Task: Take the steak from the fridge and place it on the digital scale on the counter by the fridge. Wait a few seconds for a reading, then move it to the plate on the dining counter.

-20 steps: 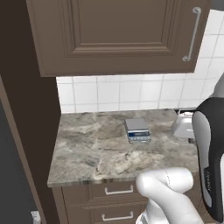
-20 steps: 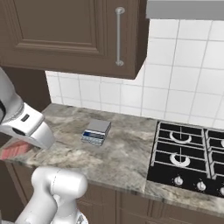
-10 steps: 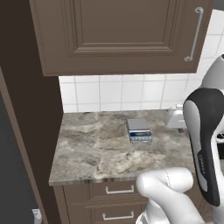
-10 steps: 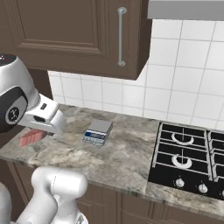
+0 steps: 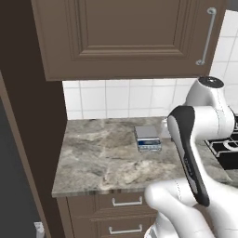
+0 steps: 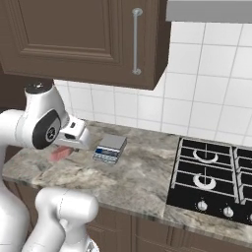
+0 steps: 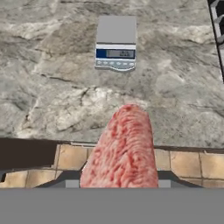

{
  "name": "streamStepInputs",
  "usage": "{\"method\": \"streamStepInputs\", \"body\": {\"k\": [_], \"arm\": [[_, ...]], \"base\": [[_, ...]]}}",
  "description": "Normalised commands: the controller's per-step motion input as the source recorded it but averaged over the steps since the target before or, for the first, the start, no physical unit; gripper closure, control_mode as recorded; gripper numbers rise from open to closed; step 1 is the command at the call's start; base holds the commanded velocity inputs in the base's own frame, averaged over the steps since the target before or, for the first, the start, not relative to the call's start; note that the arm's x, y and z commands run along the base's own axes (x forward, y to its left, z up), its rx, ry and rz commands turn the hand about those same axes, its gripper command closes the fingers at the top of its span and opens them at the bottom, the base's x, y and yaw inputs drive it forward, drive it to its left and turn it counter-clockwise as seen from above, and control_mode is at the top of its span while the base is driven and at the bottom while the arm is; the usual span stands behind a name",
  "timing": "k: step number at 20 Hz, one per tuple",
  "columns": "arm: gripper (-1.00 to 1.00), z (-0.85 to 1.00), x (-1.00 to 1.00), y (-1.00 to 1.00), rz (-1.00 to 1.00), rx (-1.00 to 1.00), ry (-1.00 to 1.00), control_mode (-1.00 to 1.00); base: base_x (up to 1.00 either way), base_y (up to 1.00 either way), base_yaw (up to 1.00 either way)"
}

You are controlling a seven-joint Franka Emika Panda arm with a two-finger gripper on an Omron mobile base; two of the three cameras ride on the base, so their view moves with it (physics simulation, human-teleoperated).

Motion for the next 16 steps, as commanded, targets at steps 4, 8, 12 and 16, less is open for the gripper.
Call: {"method": "streamStepInputs", "body": {"k": [4, 8, 12, 16], "arm": [[1.00, -0.28, 0.71, 0.00, 0.00, 0.00, 0.00, -1.00], [1.00, -0.05, 0.64, -0.03, 0.00, 0.00, 0.00, -1.00], [1.00, -0.17, 0.65, -0.03, 0.00, 0.00, 0.00, -1.00], [1.00, -0.33, 0.60, -0.02, 0.00, 0.00, 0.00, -1.00]], "base": [[0.00, 0.00, 0.00], [0.00, 0.00, 0.00], [0.00, 0.00, 0.00], [0.00, 0.00, 0.00]]}}
